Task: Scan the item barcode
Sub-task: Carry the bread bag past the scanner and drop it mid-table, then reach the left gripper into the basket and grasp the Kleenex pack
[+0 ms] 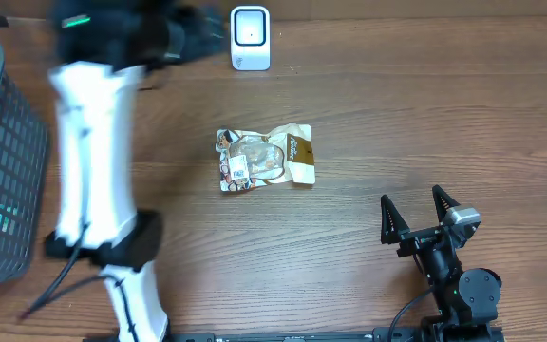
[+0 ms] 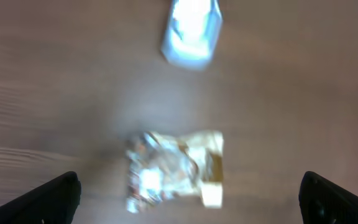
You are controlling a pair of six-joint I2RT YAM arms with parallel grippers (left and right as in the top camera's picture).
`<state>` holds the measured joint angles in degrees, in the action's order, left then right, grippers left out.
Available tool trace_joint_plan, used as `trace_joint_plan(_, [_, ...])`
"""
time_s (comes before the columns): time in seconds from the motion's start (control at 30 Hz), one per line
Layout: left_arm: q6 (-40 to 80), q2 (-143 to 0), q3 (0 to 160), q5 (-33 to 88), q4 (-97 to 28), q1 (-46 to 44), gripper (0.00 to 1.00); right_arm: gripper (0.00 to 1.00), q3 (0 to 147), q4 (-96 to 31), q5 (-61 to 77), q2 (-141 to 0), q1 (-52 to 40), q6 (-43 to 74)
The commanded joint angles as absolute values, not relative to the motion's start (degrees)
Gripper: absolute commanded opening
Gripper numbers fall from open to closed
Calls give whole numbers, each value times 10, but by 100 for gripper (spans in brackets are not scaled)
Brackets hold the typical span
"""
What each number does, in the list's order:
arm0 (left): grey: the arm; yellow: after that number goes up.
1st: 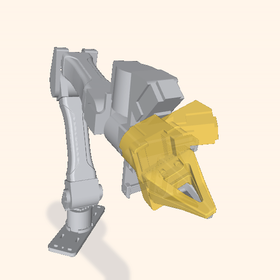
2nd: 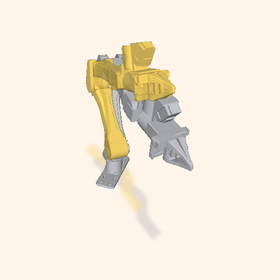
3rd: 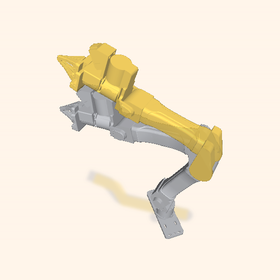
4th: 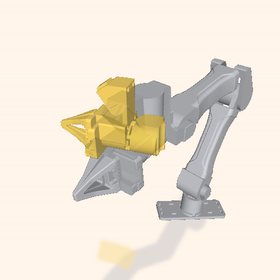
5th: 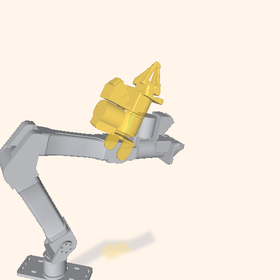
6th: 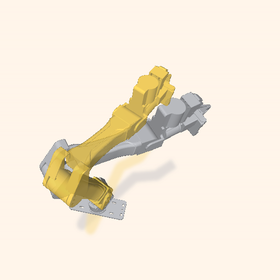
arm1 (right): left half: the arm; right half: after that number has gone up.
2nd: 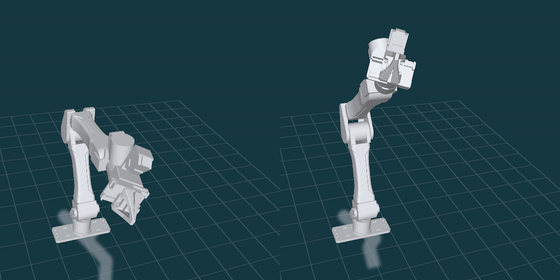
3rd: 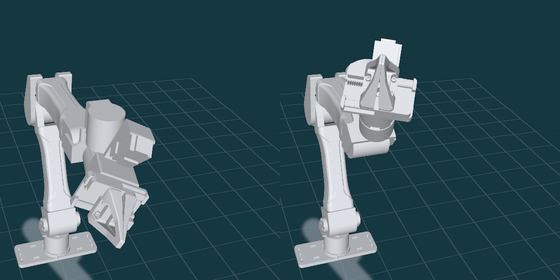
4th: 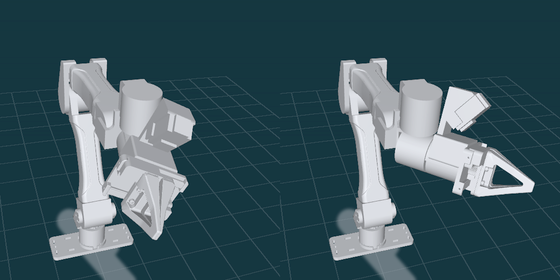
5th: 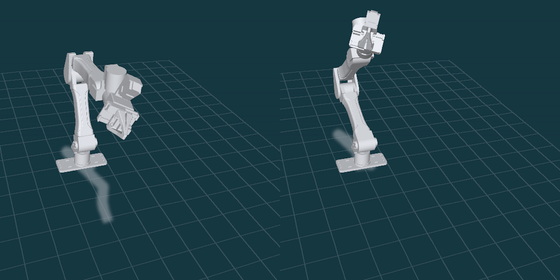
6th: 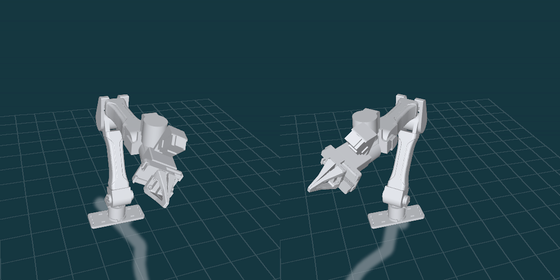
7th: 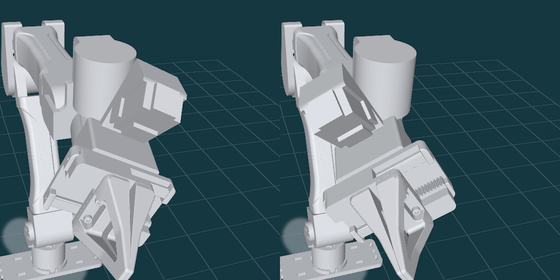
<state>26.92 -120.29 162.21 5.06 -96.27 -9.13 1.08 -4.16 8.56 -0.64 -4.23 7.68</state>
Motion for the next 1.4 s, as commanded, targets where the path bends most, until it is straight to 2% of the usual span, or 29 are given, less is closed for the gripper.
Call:
trace_joint_plan(0.0, [253, -1141, 1630, 31, -968, 31, 100, 100, 5, -40, 85, -2, -46, 77])
trace_joint_plan(0.27, [272, -1109, 1602, 120, -968, 328, 100, 100, 5, -40, 85, -2, -46, 77])
trace_joint_plan(0.43, [283, -1110, 1508, 111, -968, 442, 100, 100, 5, -40, 85, -2, -46, 77])
trace_joint_plan(0.63, [283, -1114, 1350, 54, -918, 492, 100, 100, 5, -40, 85, -2, -46, 77])
trace_joint_plan(1.13, [282, -1114, 1026, -43, -681, 494, 99, 100, 5, -40, 85, -2, -46, 77])
trace_joint_plan(1.2, [277, -1114, 997, -43, -651, 494, 93, 100, 5, -40, 85, -2, -46, 77])
trace_joint_plan(1.37, [270, -1115, 908, -45, -574, 492, 72, 100, 5, -40, 85, -2, -46, 77])
